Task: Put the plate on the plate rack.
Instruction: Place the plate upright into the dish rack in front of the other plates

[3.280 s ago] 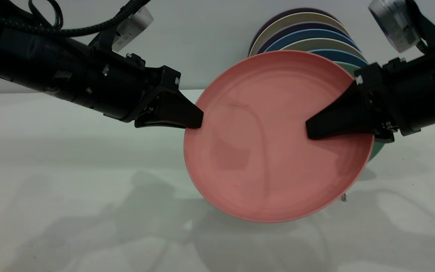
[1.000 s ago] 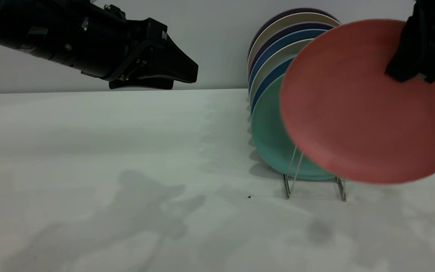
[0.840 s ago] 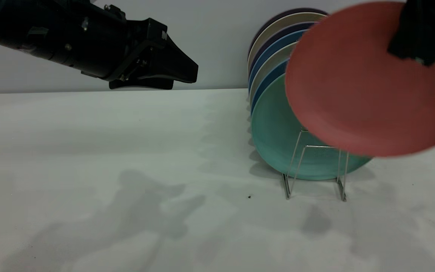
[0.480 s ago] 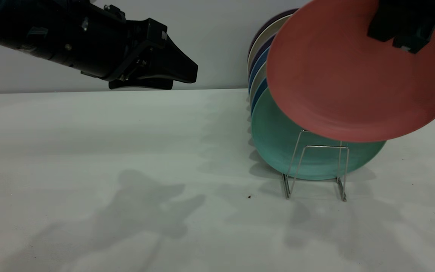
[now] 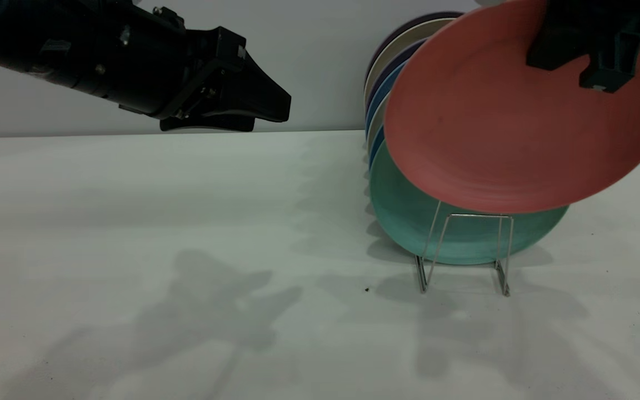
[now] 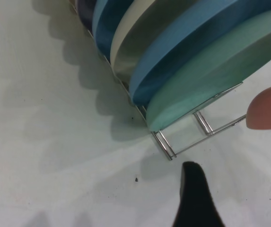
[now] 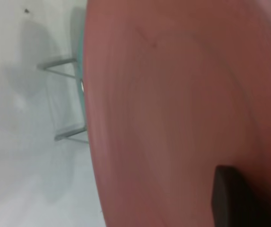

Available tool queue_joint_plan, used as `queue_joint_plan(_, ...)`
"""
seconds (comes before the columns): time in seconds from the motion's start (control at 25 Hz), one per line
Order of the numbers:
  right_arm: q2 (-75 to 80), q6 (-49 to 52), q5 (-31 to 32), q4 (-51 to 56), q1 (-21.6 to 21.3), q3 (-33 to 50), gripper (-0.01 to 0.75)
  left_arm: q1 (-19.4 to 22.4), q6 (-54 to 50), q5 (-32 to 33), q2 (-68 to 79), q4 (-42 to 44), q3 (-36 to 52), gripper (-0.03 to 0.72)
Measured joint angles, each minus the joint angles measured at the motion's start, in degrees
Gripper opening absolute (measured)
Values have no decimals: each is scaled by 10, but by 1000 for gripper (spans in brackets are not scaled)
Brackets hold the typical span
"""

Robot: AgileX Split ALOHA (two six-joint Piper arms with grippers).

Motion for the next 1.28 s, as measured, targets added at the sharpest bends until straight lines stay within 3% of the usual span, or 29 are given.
queue_joint_plan(1.28, 119, -70, -91, 7, 0, -9, 127, 0, 9, -1, 0, -7, 0, 487)
